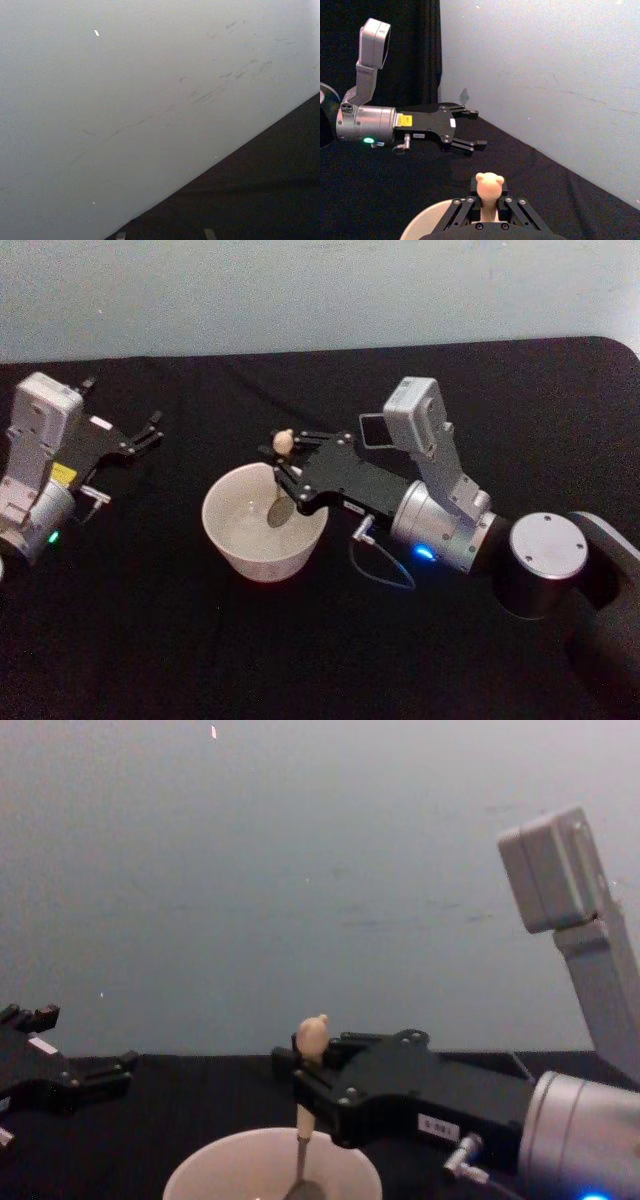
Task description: Pick up the stirring spoon with one hand, stir inside the cup, then place it back in its original position.
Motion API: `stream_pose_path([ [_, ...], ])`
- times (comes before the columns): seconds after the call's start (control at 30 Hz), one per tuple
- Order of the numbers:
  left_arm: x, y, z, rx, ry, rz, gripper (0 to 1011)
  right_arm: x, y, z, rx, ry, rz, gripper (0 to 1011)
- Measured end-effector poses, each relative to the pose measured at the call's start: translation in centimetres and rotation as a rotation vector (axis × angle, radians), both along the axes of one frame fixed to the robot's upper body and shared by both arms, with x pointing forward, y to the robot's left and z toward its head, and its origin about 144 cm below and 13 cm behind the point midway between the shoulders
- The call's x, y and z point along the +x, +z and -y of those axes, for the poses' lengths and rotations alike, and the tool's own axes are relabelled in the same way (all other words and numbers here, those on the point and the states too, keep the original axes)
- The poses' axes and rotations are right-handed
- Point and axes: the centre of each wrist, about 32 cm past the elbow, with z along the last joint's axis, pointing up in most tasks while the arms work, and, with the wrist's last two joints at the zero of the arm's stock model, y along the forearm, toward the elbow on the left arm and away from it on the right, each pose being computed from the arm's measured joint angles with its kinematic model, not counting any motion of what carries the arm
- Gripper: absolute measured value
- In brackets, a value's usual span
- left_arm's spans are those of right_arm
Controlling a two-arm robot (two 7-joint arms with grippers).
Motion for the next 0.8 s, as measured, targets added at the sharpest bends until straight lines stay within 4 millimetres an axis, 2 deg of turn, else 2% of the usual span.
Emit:
stream_pose_path([
  [0.4,0.0,0.0,0.0,0.000,0.000,0.000,1001,-1.2,0.0,1.5,-0.002,-0.008,-0.021,173],
  [0.8,0.0,0.0,0.0,0.000,0.000,0.000,1001,-2.6,0.2,1.4,0.010,0.037,-0.042,173],
])
